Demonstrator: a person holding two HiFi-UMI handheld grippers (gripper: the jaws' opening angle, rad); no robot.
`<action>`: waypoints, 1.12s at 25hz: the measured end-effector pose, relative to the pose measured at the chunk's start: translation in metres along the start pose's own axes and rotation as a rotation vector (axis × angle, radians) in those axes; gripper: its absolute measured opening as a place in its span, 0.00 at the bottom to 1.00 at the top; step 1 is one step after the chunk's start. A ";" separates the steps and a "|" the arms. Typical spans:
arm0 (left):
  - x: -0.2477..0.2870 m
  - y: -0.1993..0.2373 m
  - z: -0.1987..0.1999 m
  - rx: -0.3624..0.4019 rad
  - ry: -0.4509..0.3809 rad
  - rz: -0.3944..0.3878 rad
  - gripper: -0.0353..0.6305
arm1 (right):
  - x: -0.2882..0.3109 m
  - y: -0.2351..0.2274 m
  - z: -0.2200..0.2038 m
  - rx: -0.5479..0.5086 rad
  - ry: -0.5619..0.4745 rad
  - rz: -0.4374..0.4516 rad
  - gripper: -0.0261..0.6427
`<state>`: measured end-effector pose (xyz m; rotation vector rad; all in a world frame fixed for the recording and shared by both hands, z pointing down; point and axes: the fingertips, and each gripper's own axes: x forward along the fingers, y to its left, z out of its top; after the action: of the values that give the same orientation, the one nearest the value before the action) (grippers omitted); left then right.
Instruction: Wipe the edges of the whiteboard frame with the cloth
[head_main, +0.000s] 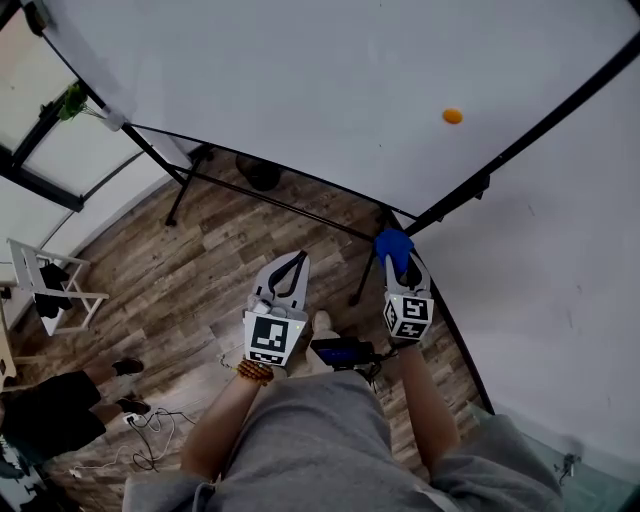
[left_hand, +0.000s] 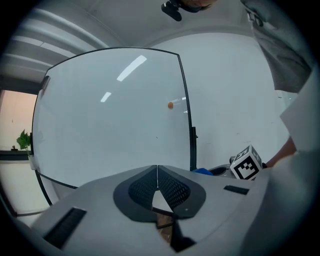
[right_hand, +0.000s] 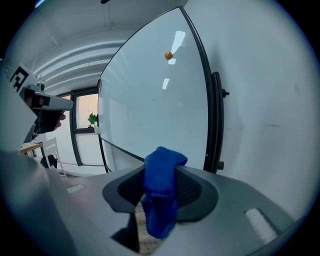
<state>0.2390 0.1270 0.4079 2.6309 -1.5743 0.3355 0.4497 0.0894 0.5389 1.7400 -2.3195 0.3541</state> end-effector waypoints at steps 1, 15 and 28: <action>0.002 0.000 0.000 0.002 0.004 0.004 0.07 | 0.005 -0.004 -0.004 0.002 0.003 0.001 0.29; 0.023 -0.001 0.005 0.028 0.033 0.065 0.07 | 0.067 -0.051 -0.070 0.023 0.095 -0.019 0.29; 0.034 0.019 0.000 0.014 0.062 0.117 0.07 | 0.110 -0.081 -0.116 0.102 0.200 -0.075 0.29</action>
<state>0.2376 0.0885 0.4135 2.5180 -1.7154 0.4317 0.5006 0.0048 0.6887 1.7442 -2.1241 0.6127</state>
